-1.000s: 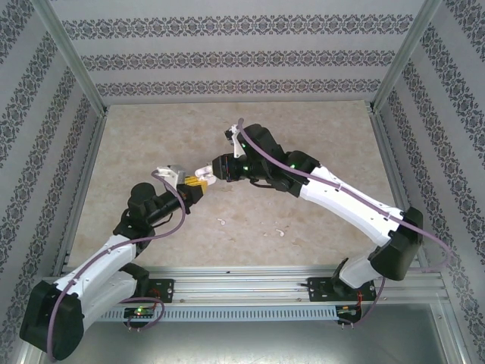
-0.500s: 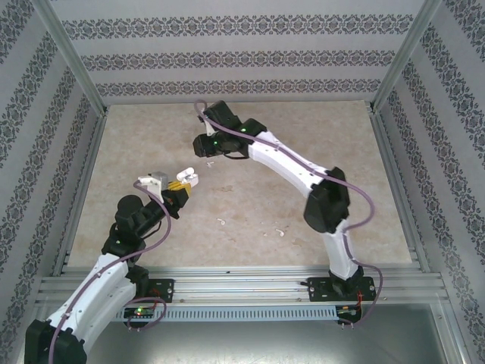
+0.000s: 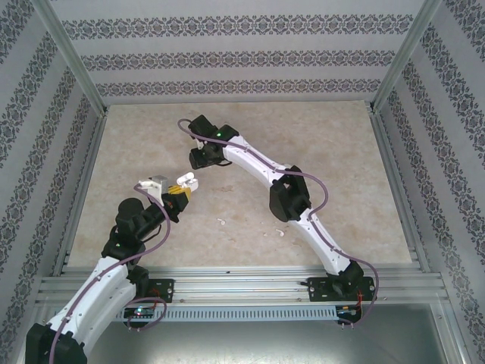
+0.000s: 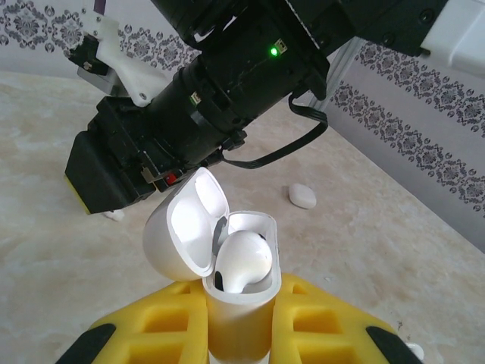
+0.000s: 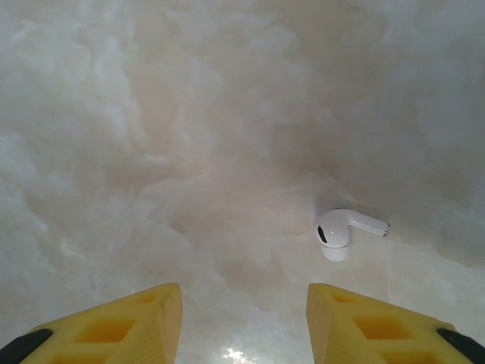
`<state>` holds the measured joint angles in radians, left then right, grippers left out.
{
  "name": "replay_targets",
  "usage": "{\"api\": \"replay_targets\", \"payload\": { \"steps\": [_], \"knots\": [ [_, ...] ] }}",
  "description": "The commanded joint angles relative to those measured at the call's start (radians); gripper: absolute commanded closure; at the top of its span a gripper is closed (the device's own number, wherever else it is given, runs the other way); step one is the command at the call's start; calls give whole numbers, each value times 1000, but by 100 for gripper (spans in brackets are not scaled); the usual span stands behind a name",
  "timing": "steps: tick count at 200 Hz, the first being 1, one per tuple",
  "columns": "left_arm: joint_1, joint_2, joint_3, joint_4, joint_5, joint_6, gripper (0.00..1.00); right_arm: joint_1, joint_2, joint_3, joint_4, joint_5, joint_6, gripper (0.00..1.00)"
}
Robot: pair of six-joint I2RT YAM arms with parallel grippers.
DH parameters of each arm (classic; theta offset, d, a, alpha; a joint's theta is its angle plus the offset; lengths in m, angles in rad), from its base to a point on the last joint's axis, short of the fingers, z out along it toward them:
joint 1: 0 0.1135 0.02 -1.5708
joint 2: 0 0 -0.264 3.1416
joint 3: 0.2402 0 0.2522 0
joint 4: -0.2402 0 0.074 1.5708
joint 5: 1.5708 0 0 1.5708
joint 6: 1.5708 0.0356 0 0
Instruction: Insert wireless bluetooth earbuds into charging case
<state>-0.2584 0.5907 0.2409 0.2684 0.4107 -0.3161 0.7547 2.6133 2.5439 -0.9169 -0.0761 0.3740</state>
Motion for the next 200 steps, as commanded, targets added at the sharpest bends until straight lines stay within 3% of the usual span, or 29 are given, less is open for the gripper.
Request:
{"api": "replay_targets", "payload": {
  "steps": [1,139,200],
  "knots": [
    [15,9,-7,28,23,-21,99,-13,13,0,-2,24,8,53],
    [16,36,-8,69,50,-40,99,-20,119,2,59,121,-5,55],
    [15,38,-8,74,60,-44,99,-22,120,-24,53,120,8,75]
  ]
}}
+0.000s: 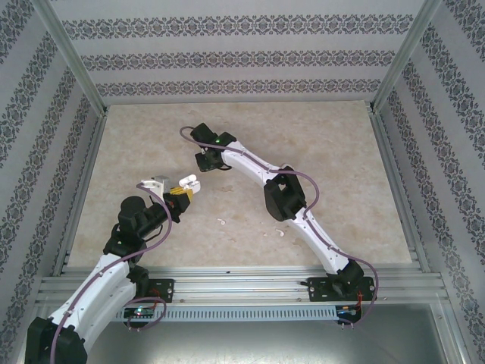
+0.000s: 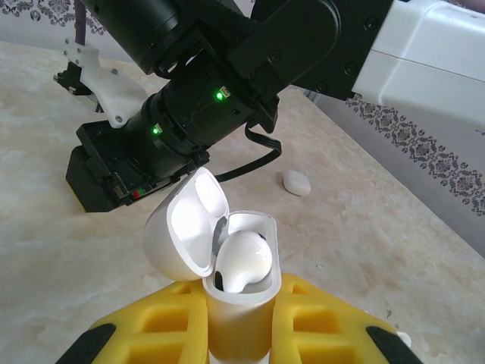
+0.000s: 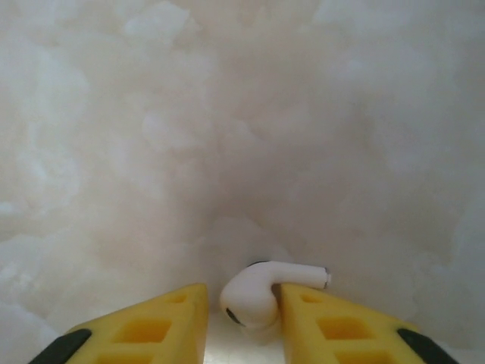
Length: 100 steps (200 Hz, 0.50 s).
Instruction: Insert wireless bluetooth earbuds into charging case
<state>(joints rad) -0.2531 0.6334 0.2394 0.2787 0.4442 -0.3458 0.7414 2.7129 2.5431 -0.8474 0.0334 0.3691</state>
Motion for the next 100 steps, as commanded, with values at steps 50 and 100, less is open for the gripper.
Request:
{"api": "replay_targets", "payload": {
  "steps": [50,100],
  "knots": [
    [11,2,3,65,39,-14,99,-26,-90,-143,-33,41,45,83],
    [10,0,29,38,54,-1,99,-64,-394,-623,80,70,118,84]
  ]
}}
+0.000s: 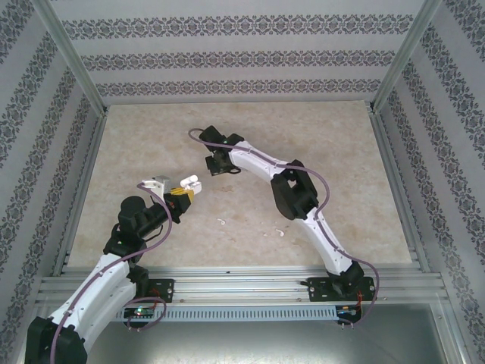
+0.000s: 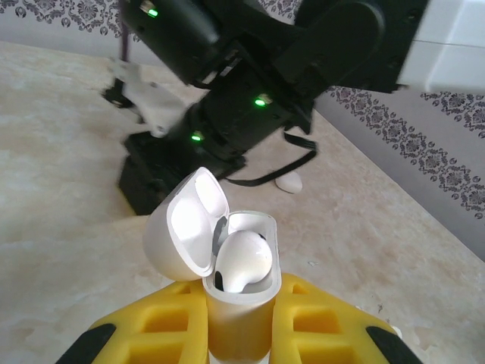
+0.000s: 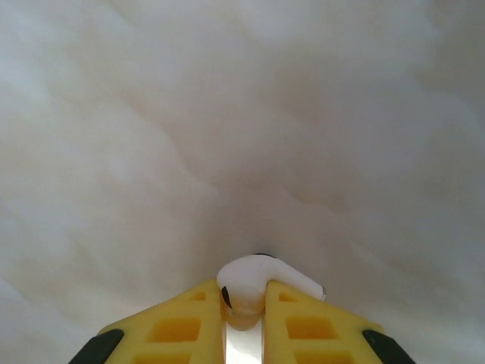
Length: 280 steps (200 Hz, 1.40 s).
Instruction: Insert wireless bluetooth earbuds into charging case
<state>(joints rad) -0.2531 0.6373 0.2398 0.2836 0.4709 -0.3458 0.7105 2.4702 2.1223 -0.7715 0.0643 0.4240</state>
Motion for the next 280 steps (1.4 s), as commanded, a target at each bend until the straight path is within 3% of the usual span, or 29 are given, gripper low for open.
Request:
{"api": "replay_targets", "payload": {
  "steps": [1,45,74,120,185,223,280],
  "knots": [
    [10,-4,29,33,27,-2,99,-34,-159,-213,7,38,66,84],
    [8,65,33,76,79,-37,98,-74,-444,-672,143,-31,230,82],
    [6,144,42,140,118,-76,98,-63,-502,-792,159,-69,305,74],
    [3,222,92,124,173,-81,98,-24,-462,-707,87,-124,298,57],
    [2,223,93,106,179,-89,98,-74,-555,-604,-18,-139,168,63],
    [-5,225,89,116,183,-109,98,-139,-577,-654,26,-159,75,62],
    [-18,268,90,134,239,-137,98,-209,-452,-604,-5,-263,-114,58]
  ]
}}
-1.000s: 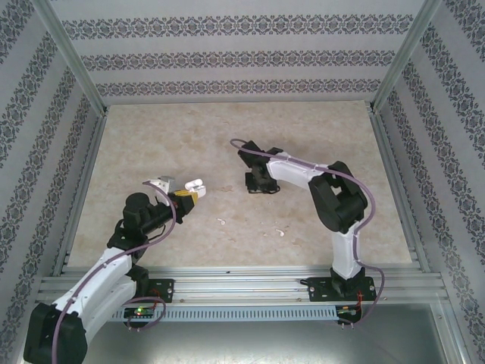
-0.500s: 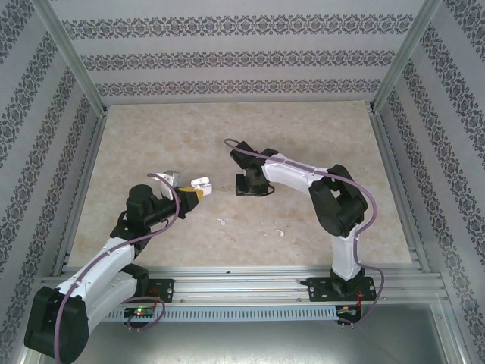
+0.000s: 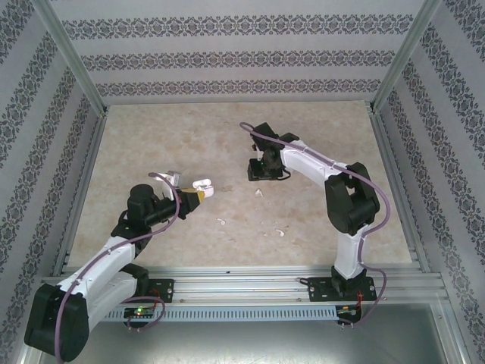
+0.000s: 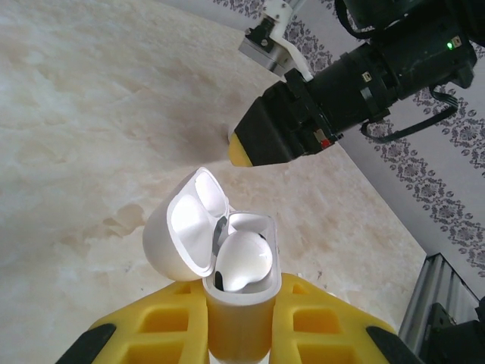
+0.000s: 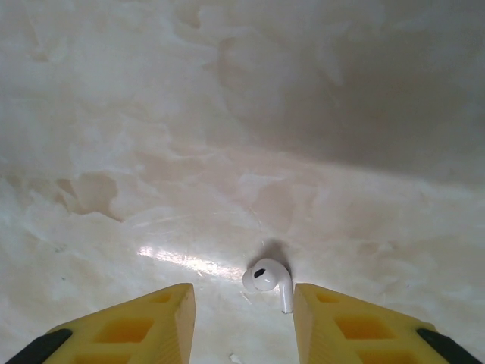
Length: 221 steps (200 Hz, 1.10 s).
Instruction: Insert wireless bluetooth earbuds into charging case
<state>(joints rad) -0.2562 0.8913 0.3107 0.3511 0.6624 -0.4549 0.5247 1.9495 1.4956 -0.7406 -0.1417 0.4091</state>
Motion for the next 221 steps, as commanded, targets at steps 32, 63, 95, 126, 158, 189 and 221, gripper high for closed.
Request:
{"api": "replay_targets", "payload": {
  "steps": [32,63,95,126,158,189,221],
  "knots": [
    [-23,5,13,57,42,-31,98,-40,106,-11,12,-107,-82,56],
    [-28,-11,-2,41,33,-25,98,-40,113,-55,48,-149,-33,56],
    [-28,-10,1,44,26,-21,98,-32,105,-106,83,-181,31,57],
    [-29,-4,5,45,26,-15,98,-22,76,-150,106,-183,102,57],
    [-28,0,5,45,26,-14,98,-17,44,-175,104,-171,194,58],
    [-30,-5,3,45,24,-16,98,-3,16,-181,100,-161,242,58],
    [-30,-17,-3,41,19,-16,98,14,3,-169,74,-142,257,58]
  ]
}}
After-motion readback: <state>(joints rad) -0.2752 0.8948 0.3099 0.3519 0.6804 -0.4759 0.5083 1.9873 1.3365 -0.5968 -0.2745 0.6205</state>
